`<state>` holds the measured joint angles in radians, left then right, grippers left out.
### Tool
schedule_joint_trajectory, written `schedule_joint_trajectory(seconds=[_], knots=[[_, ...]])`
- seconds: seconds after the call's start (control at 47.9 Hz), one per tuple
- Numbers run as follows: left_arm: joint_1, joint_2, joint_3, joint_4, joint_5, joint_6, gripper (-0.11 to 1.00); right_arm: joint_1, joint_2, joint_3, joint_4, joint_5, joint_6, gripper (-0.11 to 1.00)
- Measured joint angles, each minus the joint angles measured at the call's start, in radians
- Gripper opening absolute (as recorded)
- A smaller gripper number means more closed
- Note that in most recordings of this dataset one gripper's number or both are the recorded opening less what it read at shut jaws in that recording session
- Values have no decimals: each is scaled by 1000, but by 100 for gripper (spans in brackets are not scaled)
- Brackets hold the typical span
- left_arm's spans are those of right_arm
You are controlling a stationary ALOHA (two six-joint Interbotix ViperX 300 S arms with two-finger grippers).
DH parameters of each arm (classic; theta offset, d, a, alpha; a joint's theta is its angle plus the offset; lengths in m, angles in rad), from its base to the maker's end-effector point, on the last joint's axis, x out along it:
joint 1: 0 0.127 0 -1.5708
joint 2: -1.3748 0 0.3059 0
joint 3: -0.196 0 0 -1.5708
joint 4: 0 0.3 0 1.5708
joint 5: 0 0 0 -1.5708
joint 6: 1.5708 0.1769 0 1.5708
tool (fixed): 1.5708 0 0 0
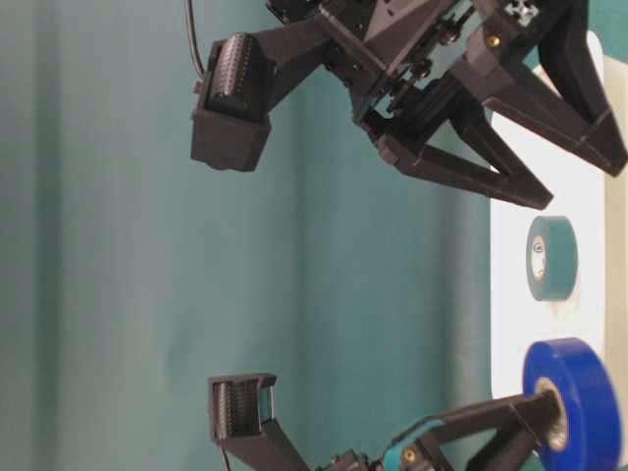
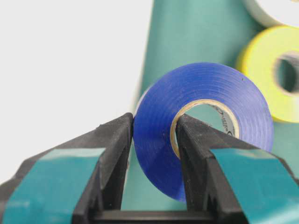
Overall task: Put the tape alternately from left to right into the white case.
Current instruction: 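Carry the blue roll into the tray and open the left gripper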
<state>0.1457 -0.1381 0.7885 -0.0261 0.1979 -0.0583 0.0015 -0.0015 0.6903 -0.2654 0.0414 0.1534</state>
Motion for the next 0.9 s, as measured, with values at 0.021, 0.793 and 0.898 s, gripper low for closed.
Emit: schedule_joint_trajectory(seconds=[0.021, 0.793, 0.898], knots=[[12, 0, 0, 2, 0, 5, 28, -2, 0, 2, 0, 2, 0, 79], [229, 67, -35, 2, -5, 75, 28, 0, 0, 2, -2, 2, 0, 79], [229, 72, -37, 2, -5, 75, 28, 0, 0, 2, 0, 2, 0, 79]])
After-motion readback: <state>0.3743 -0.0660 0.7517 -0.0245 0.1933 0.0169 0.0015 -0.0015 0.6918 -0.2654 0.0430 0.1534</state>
